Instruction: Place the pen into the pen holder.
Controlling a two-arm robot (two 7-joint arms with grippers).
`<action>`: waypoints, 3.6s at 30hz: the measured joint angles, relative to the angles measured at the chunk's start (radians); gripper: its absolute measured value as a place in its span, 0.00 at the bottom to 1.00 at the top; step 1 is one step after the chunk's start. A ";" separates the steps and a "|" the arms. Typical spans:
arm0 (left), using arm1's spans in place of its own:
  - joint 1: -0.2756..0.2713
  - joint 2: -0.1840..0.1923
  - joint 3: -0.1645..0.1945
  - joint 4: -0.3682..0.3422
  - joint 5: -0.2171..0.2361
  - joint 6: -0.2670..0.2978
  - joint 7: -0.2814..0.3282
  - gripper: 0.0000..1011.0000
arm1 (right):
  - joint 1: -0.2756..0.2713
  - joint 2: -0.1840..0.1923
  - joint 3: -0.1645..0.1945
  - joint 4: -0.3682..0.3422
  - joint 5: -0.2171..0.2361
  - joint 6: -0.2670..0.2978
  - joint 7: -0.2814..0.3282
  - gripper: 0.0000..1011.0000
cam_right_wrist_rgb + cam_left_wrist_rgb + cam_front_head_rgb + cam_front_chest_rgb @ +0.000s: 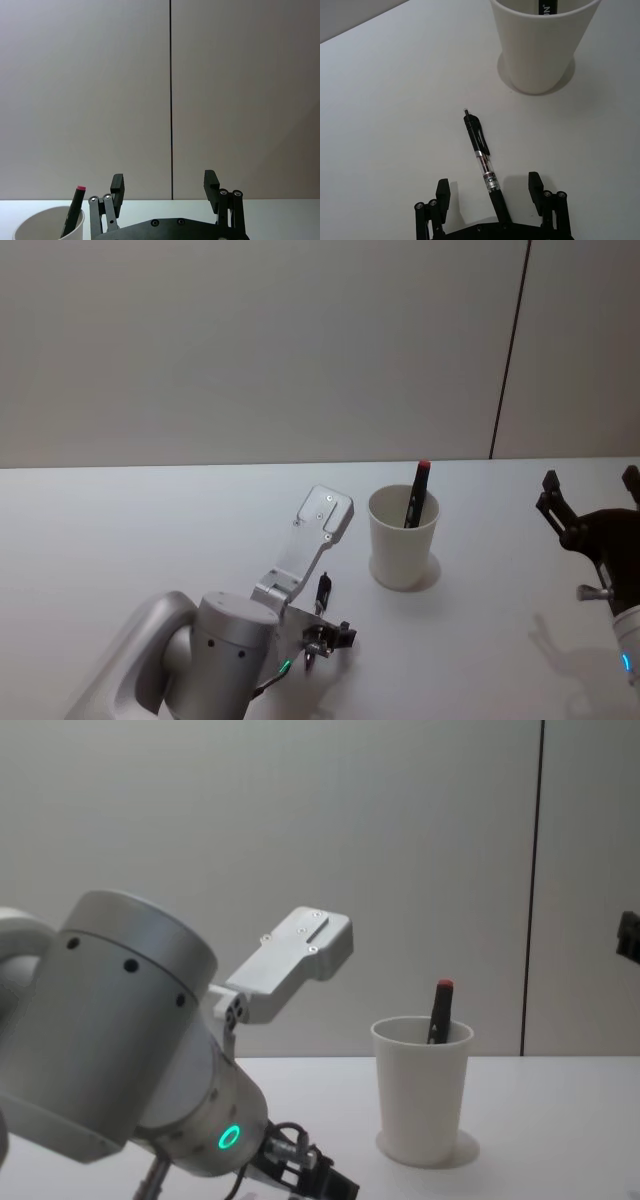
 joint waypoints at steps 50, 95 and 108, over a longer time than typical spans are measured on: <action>0.013 -0.054 -0.057 0.042 -0.021 0.005 0.011 0.16 | 0.000 0.000 0.000 0.000 0.000 0.000 0.000 0.99; 0.091 -0.018 -0.095 -0.097 0.128 -0.291 0.074 0.14 | 0.000 0.000 0.000 0.000 0.000 0.000 0.000 0.99; 0.121 0.016 -0.126 -0.102 0.107 -0.563 0.023 0.14 | 0.000 0.000 0.000 0.000 0.000 0.000 0.000 0.99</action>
